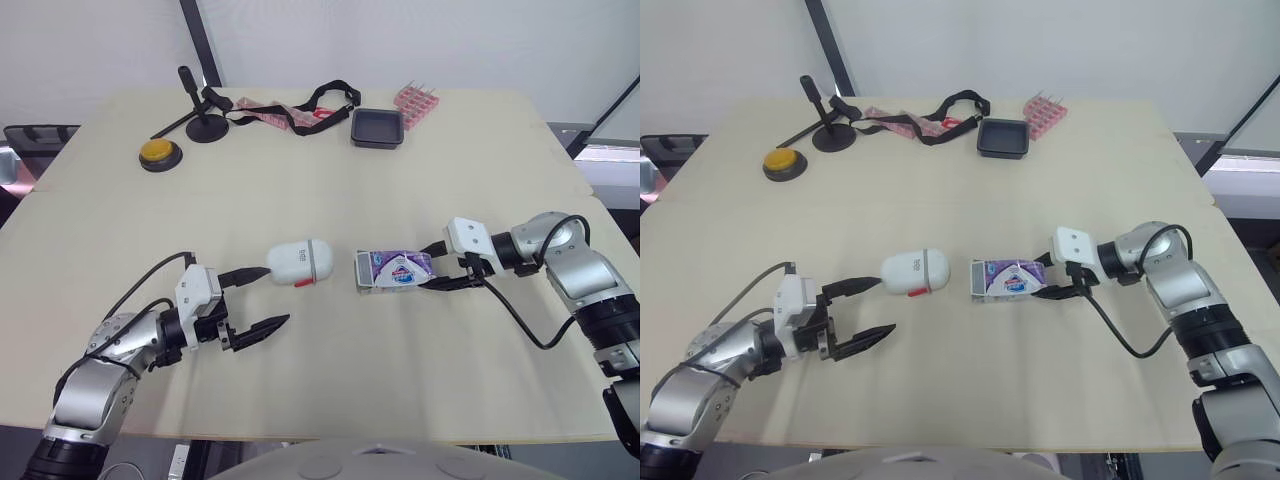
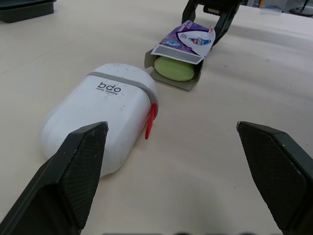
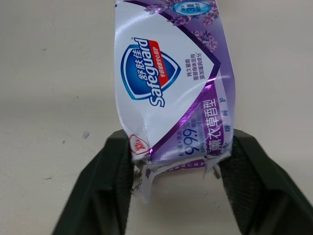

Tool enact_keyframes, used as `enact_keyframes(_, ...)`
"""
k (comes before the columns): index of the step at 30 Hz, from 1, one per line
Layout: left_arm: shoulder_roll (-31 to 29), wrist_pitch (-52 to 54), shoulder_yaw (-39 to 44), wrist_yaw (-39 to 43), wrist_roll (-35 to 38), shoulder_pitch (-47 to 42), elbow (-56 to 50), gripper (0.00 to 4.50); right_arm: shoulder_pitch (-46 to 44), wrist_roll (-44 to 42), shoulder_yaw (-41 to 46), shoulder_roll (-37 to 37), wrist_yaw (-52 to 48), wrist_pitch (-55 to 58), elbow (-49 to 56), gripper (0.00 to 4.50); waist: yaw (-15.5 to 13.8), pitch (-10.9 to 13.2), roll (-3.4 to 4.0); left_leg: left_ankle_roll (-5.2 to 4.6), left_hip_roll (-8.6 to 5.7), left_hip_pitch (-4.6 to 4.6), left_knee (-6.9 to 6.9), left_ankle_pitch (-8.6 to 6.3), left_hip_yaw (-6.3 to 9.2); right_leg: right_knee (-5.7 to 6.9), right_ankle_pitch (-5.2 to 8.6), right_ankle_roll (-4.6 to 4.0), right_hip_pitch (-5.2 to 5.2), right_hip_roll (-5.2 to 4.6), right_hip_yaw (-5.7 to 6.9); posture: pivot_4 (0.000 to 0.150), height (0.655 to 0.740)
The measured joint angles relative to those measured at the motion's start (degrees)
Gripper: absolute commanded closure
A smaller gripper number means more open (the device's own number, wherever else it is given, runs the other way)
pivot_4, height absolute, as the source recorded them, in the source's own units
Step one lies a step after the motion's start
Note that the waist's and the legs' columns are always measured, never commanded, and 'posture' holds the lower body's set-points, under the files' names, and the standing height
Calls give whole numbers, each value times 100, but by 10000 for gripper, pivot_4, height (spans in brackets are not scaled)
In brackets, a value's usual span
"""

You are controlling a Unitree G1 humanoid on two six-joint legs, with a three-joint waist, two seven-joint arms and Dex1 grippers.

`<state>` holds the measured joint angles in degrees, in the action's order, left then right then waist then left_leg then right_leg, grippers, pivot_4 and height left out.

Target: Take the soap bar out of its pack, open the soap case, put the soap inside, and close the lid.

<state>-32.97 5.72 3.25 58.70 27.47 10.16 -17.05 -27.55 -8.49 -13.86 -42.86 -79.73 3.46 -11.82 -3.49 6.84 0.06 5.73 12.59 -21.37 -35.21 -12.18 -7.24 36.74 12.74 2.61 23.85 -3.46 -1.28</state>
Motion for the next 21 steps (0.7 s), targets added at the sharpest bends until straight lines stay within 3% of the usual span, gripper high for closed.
enact_keyframes(12, 42, 0, -15, -54, -17, -54, 21, 0, 1, -2, 33, -40, 84, 102, 74, 25023, -3, 0, 0, 0, 0, 0, -5, 0, 0, 5, 0, 0, 1, 0, -1, 1500, 7400)
enact_keyframes(21, 42, 3, -19, -74, -18, -60, 27, 0, -252, 8, 36, -814, -259, 1232, 873, 25023, -24, 0, 3, 0, 0, 0, -7, 0, 0, 8, 0, 0, 3, 2, -3, 1500, 7400)
